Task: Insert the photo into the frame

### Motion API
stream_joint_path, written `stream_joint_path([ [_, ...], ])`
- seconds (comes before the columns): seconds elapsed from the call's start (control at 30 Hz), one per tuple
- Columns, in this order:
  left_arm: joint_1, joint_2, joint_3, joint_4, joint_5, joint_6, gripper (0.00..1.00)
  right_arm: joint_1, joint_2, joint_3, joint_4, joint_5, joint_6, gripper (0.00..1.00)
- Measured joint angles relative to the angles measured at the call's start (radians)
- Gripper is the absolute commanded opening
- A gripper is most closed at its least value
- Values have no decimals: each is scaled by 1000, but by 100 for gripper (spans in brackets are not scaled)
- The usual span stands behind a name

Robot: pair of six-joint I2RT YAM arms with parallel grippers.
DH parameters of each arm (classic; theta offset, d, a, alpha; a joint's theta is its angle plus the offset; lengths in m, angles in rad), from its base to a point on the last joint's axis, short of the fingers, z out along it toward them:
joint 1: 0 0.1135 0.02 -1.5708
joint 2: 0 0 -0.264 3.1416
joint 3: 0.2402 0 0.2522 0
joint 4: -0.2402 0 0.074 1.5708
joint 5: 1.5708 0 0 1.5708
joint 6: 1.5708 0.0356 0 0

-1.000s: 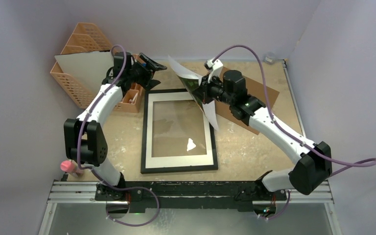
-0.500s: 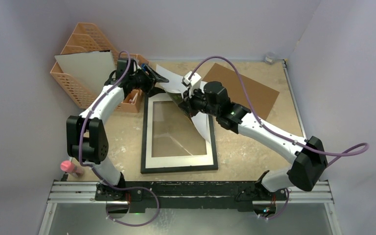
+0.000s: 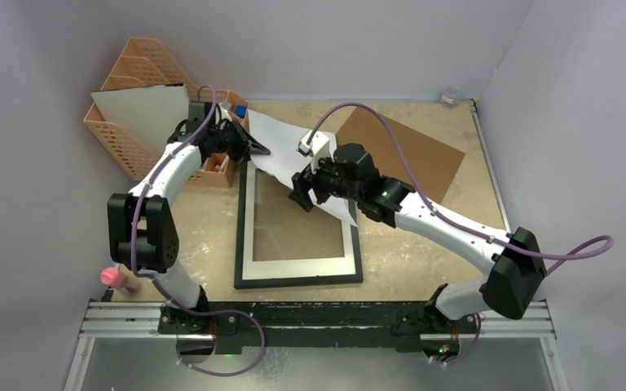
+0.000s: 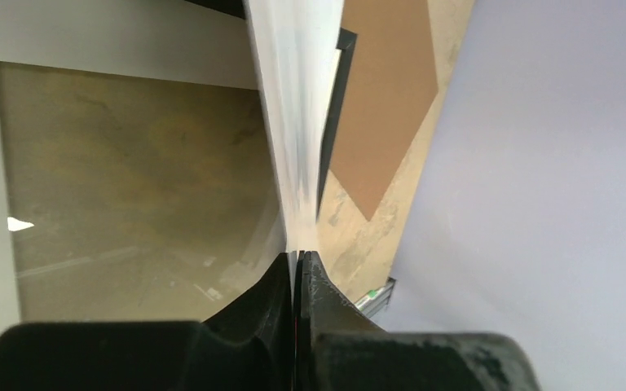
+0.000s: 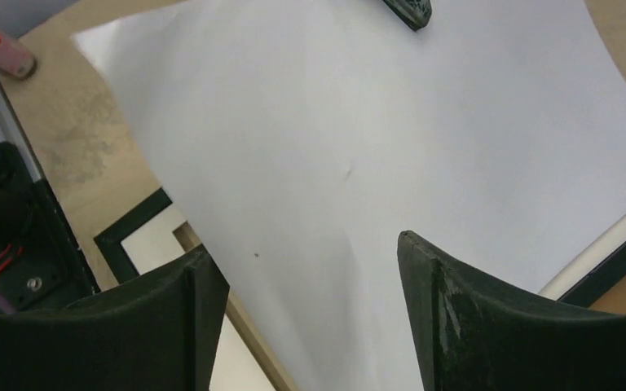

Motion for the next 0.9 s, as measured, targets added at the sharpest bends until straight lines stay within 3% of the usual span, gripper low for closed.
stream_joint_path([
  [0.2,0,-40,-73,-17,-20,143,0,-1,-81,-48,-30,-126,14,91],
  [0.43,0,-132,-232,40,-26,239,0,-16,-174,-49,20,-229,74,92],
  [0.57,0,-145,-280,80,-26,260,0,-48,-154,-49,45,-193,140,90],
  [0.7,0,-163,-333,108,-49,261,0,-154,-88,-65,62,-135,273,87],
  [0.9,0,-265,-479,200,-79,213,0,-368,-19,-215,53,-41,534,85],
])
